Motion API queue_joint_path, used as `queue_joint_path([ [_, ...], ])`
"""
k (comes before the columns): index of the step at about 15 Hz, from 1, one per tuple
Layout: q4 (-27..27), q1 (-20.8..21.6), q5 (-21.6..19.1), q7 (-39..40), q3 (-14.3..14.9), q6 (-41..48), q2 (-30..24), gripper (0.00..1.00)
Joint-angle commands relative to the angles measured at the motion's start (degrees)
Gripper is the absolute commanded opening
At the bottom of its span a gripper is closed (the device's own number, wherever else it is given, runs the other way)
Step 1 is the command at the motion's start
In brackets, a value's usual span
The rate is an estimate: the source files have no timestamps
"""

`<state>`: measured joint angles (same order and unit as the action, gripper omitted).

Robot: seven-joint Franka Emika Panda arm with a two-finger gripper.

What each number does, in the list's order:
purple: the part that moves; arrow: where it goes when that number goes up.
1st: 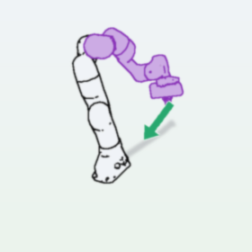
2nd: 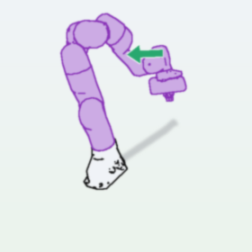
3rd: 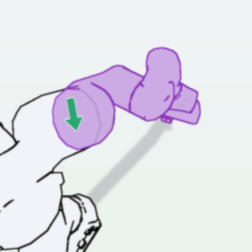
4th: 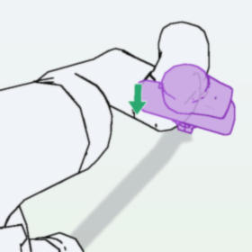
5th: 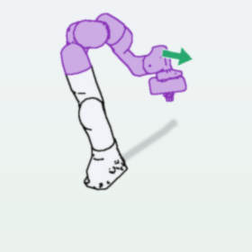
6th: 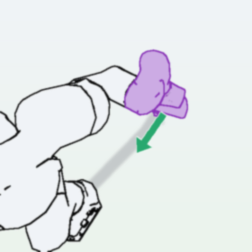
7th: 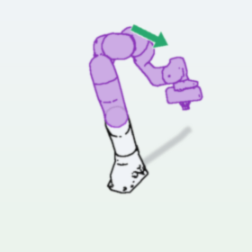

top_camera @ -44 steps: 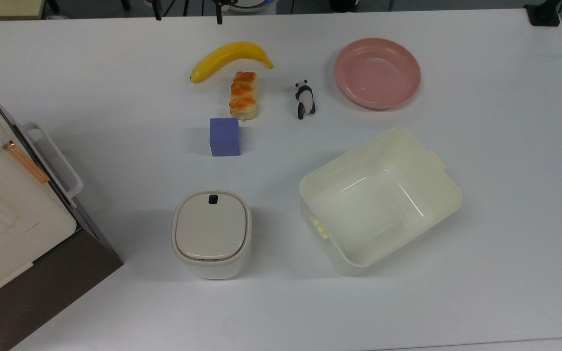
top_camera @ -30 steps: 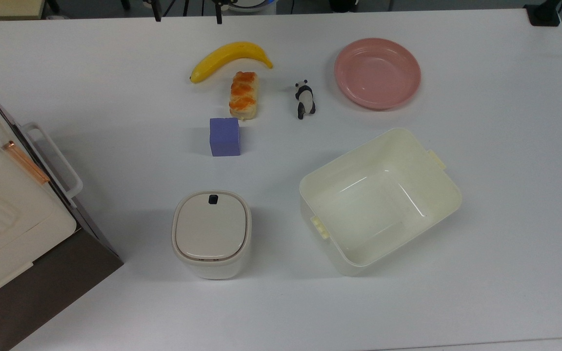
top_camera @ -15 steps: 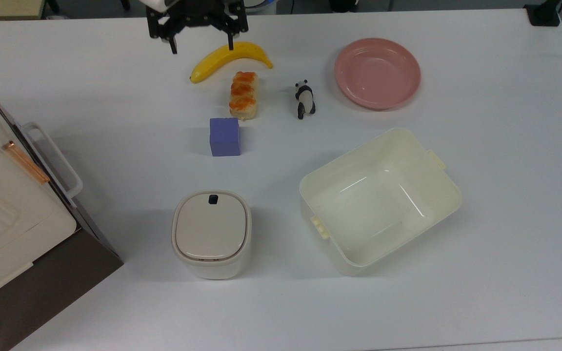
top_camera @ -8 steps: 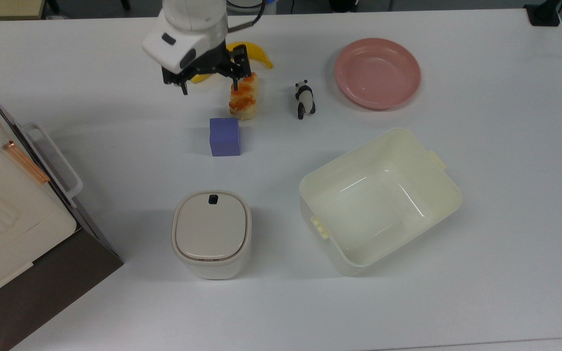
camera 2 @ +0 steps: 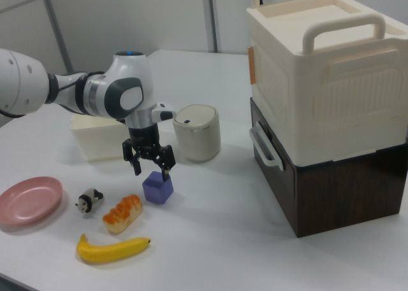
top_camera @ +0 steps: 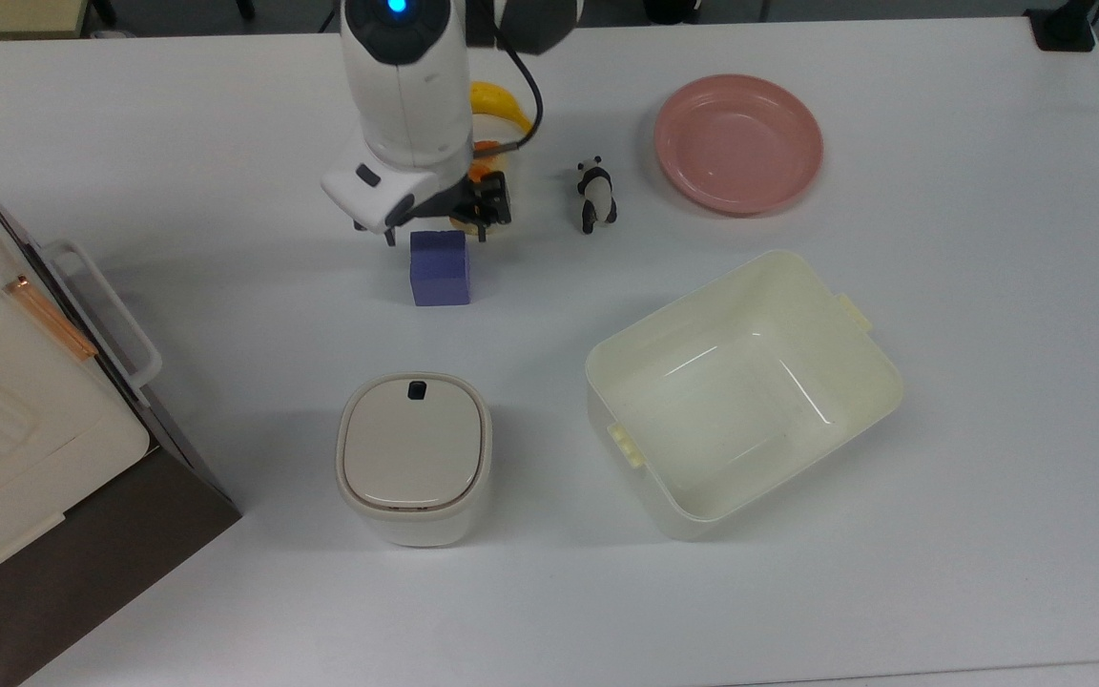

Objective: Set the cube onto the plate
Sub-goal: 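Move the open gripper over the purple cube and lower onto it, then close the gripper on the purple cube and lift it, then carry the purple cube over the pink plate and lower it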

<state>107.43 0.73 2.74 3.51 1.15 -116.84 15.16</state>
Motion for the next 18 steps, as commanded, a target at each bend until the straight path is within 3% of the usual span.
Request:
queue_joint_path([
  [1, 0.5, 1.2, -1.0, -3.5, 0.3, -4.2, 2.5, 1.0],
  [2, 0.4, 1.2, -1.0, -3.4, 0.3, -4.8, 3.0, 1.0],
  [3, 0.4, 1.3, -0.8, -3.4, 0.3, -5.1, 3.6, 0.86],
  [6, 0.2, 2.2, -0.3, -3.4, 0.3, -4.9, 3.6, 0.32],
  [10, 0.7, 6.0, 1.6, -3.3, 0.2, -2.3, 0.1, 0.31],
  [11, 0.6, 8.8, 3.8, -3.3, 0.0, -0.7, -1.3, 0.31],
  [14, 0.5, 13.7, 4.2, -3.2, -0.4, -0.1, -3.7, 0.31],
  [16, 0.8, 15.4, 4.2, -3.3, -2.2, 1.8, -5.3, 0.32],
  [18, 0.7, 16.2, 4.2, -3.3, -5.8, 4.6, -5.7, 0.32],
])
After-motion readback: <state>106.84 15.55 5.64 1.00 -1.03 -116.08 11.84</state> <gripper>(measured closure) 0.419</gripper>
